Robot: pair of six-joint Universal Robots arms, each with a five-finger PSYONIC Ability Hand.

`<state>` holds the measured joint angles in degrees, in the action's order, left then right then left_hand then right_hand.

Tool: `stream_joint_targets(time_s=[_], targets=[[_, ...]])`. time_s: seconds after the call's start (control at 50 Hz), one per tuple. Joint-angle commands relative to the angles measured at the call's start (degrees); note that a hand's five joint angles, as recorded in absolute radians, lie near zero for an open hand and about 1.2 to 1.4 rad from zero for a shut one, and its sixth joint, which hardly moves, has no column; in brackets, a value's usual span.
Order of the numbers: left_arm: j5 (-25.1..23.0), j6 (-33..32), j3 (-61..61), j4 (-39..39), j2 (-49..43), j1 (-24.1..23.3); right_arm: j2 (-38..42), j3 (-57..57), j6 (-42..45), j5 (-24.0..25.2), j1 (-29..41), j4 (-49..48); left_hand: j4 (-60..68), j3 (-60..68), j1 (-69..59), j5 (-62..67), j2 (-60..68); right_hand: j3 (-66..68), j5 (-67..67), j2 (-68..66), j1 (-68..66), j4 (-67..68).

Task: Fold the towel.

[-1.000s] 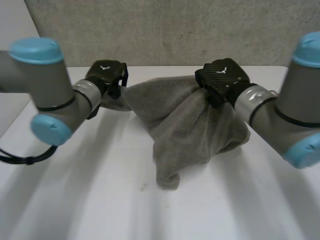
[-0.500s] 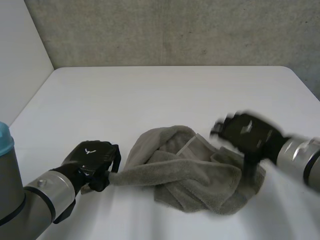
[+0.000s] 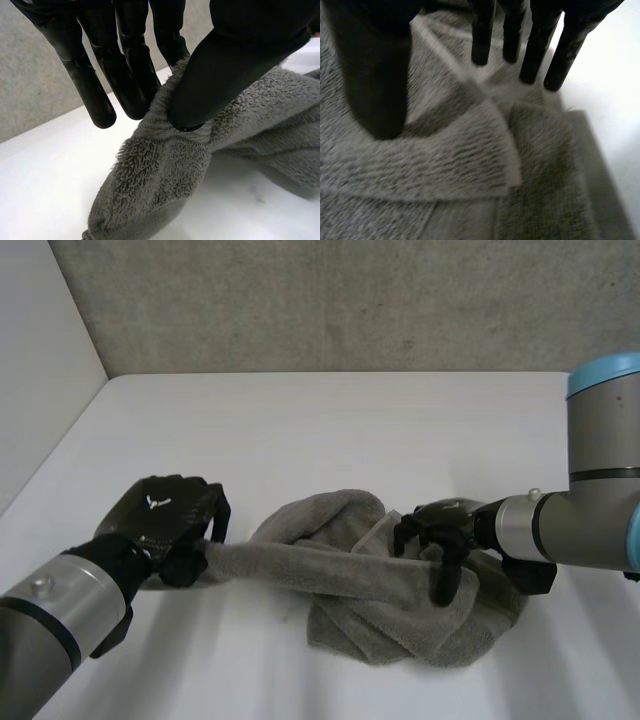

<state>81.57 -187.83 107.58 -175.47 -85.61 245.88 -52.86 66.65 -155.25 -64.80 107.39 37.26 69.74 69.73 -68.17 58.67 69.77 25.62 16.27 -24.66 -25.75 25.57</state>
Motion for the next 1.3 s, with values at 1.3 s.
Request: stream_joint_targets(time_s=[1.3], targets=[[9.66,0.09,6.67,-19.12,-5.8,1.18,-18.77,15.35,2.67,-2.08,4.85,-22.15,4.9,4.91,-6.47,5.97,4.87,-15.62,-16.27,14.66,15.75,-15.57]])
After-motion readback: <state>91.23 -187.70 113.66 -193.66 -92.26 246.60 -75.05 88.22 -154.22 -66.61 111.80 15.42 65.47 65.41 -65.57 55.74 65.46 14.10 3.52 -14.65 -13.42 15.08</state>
